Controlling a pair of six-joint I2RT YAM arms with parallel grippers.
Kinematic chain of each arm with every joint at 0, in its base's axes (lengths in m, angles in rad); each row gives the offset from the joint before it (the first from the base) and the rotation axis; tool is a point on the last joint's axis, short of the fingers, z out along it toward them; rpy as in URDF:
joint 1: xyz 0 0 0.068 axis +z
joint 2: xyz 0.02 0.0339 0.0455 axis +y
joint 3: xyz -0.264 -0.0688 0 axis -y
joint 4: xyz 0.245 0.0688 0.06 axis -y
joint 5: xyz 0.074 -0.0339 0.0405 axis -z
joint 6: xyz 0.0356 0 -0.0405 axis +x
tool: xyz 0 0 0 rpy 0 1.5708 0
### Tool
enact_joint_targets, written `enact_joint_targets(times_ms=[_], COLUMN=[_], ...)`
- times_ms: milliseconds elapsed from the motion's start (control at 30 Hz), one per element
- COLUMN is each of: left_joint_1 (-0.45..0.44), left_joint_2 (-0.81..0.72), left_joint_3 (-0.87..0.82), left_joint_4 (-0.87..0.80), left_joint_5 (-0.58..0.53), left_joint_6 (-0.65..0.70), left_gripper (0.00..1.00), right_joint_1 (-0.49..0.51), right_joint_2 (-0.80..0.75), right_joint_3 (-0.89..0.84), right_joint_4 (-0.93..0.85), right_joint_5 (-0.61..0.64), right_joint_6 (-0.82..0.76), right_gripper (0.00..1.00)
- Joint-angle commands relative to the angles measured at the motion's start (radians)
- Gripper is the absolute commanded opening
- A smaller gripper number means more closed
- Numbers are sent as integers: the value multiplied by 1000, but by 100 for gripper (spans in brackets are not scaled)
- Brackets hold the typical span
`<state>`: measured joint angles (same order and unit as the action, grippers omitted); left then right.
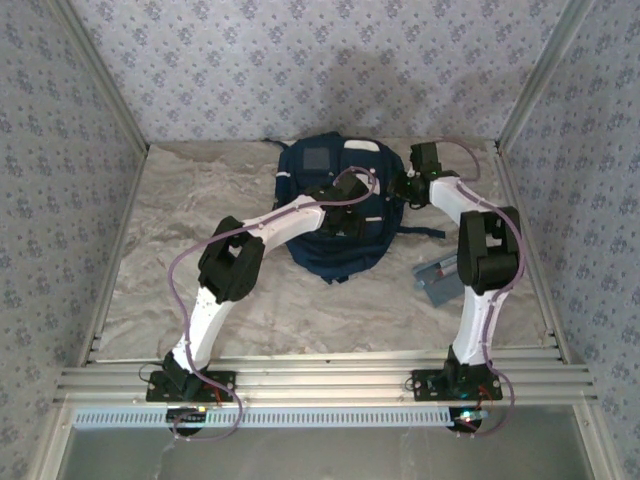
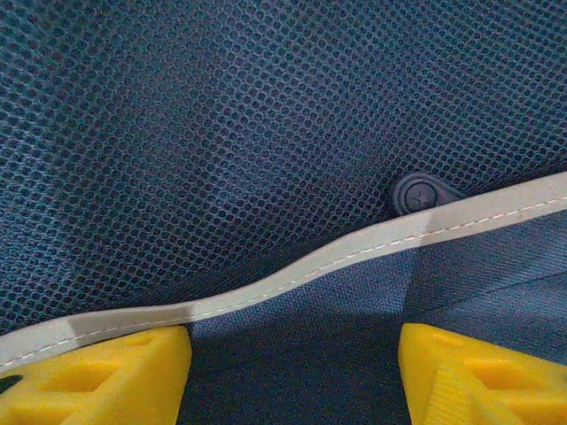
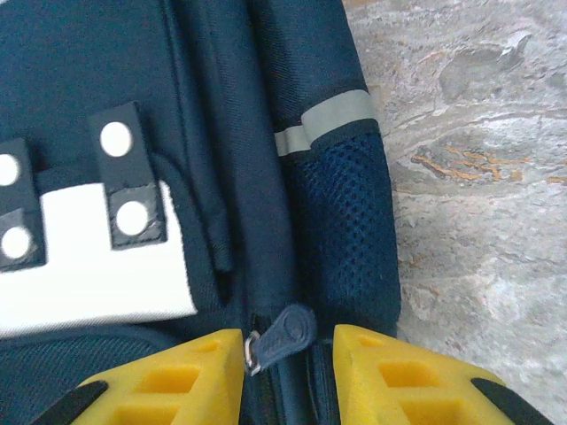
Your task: Pack books, pencil case, and school supplies into a backpack
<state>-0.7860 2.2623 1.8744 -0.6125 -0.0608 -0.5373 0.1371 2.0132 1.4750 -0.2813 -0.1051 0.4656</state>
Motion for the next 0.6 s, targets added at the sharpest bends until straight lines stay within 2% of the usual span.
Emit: enact_joint_targets(times_ms=[0, 333, 500, 567], left_joint_1=[8, 8, 7, 9], left_joint_2=[-3, -9, -3, 0], left_joint_3=[-30, -44, -36, -35], left_joint_4=[19, 28, 25, 26], left_joint_5=[39, 46, 44, 43], left_joint_6=[-16, -20, -20, -21], left_gripper=[64, 64, 65, 65], right_joint_1=[-16, -13, -4, -2], right_joint_2=[46, 147, 149, 127], right_joint_3=[56, 120, 118, 95], right_joint_4=[10, 8, 21, 32], right_joint_5=[-15, -79, -125, -127], right_joint_6=[25, 24, 22, 23], right_gripper=[33, 32, 18, 18])
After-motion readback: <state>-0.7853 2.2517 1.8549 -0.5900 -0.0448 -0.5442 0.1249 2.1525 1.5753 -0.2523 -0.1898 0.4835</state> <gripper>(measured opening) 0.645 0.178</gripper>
